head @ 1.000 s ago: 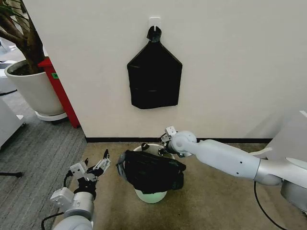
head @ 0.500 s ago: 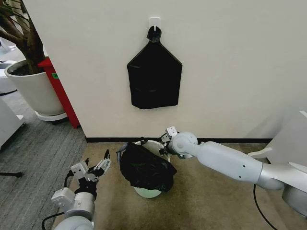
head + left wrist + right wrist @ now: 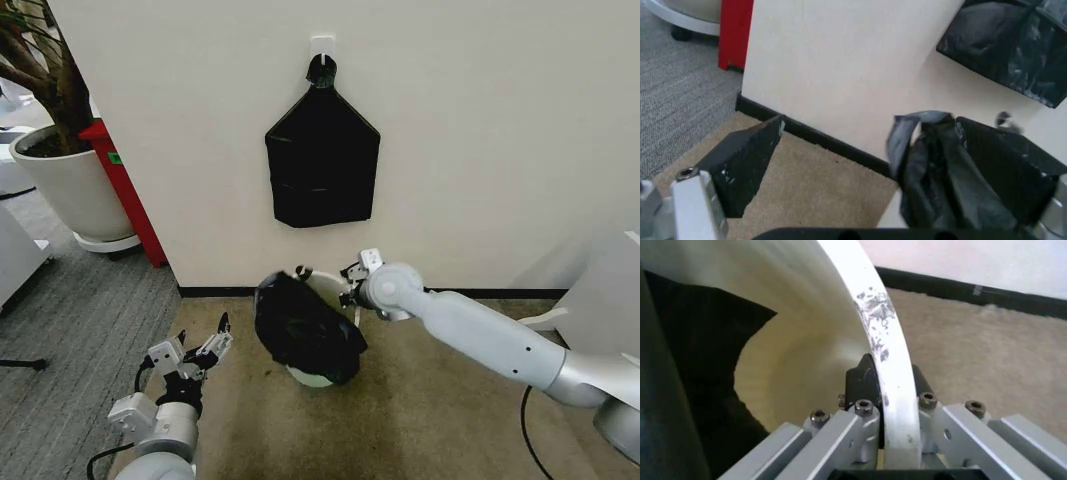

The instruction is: Place the garbage bag over the trash bin.

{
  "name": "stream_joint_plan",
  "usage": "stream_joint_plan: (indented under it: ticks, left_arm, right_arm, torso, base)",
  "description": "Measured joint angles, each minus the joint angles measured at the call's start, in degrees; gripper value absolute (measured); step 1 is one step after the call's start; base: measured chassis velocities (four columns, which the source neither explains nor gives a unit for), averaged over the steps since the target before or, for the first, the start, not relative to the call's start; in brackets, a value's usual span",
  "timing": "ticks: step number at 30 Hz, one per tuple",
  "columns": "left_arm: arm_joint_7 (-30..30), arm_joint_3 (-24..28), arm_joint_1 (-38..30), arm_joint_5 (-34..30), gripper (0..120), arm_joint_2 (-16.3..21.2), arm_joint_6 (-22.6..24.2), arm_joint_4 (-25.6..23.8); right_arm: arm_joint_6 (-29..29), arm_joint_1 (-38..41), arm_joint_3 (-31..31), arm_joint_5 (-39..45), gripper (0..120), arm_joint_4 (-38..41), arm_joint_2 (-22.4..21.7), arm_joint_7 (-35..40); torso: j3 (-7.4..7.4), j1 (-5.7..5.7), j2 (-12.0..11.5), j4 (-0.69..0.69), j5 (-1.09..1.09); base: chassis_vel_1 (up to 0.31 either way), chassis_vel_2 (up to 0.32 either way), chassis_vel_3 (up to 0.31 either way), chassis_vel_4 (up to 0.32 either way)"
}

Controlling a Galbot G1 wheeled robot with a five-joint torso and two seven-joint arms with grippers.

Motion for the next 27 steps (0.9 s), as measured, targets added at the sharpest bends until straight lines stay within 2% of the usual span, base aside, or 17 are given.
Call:
stream_joint_plan:
  ticks: [2, 6, 8, 9, 12, 16, 22, 27]
  left_arm:
    - [0.0, 0.0, -0.1, 0.0, 100, 0.0, 0.0, 0.1]
    - [0.0, 0.3, -0.6, 0.0, 100, -0.2, -0.1, 0.4]
    - [0.0, 0.3, -0.6, 0.0, 100, -0.2, -0.1, 0.4]
    - [0.0, 0.3, -0.8, -0.1, 100, -0.2, -0.1, 0.5]
    - [0.0, 0.2, -1.0, -0.1, 100, 0.0, -0.2, 0.6]
    - [0.0, 0.2, -1.0, -0.1, 100, 0.0, -0.2, 0.8]
    - [0.1, 0.5, -1.0, 0.7, 100, -0.5, -1.0, 1.9]
    - [0.1, 0.4, -0.7, 1.0, 100, -0.5, -1.5, 2.4]
  right_arm:
    - [0.4, -0.6, 0.8, 0.2, 0, 0.5, -0.1, 0.9]
    - [5.9, -6.9, 8.0, 3.2, 0, 5.5, 0.4, 11.6]
    - [6.2, -7.2, 8.3, 3.4, 0, 5.7, 0.5, 12.2]
    - [9.0, -9.3, 10.3, 5.2, 0, 7.3, 0.8, 16.1]
    - [13.1, -12.7, 12.8, 6.4, 0, 11.3, 0.0, 20.4]
    - [15.8, -15.0, 13.9, 7.2, 0, 15.0, -0.6, 23.7]
    - [22.0, -20.0, 15.8, 5.0, 0, 17.5, 3.9, 30.5]
    - [22.7, -24.4, 15.7, -1.3, 0, 15.8, 6.7, 32.2]
  torso:
    - [0.0, 0.0, 0.0, -0.01, 0.01]
    - [0.0, 0.0, 0.0, -0.01, 0.01]
    - [0.0, 0.0, 0.0, -0.01, 0.01]
    - [0.0, 0.0, 0.0, 0.01, 0.02]
    - [0.0, 0.0, 0.0, 0.0, 0.02]
    - [0.0, 0.0, 0.0, -0.02, 0.01]
    - [-0.01, 0.0, 0.0, 0.01, 0.01]
    - [-0.01, 0.0, 0.0, 0.01, 0.0]
  base:
    - [0.0, 0.0, 0.0, 0.0]
    - [0.0, 0.0, 0.0, 0.0]
    - [0.0, 0.0, 0.0, 0.0]
    - [0.0, 0.0, 0.0, 0.0]
    - [0.0, 0.0, 0.0, 0.0]
    - [0.0, 0.0, 0.0, 0.0]
    - [0.0, 0.0, 0.0, 0.0]
    - [0.0, 0.0, 0.0, 0.0]
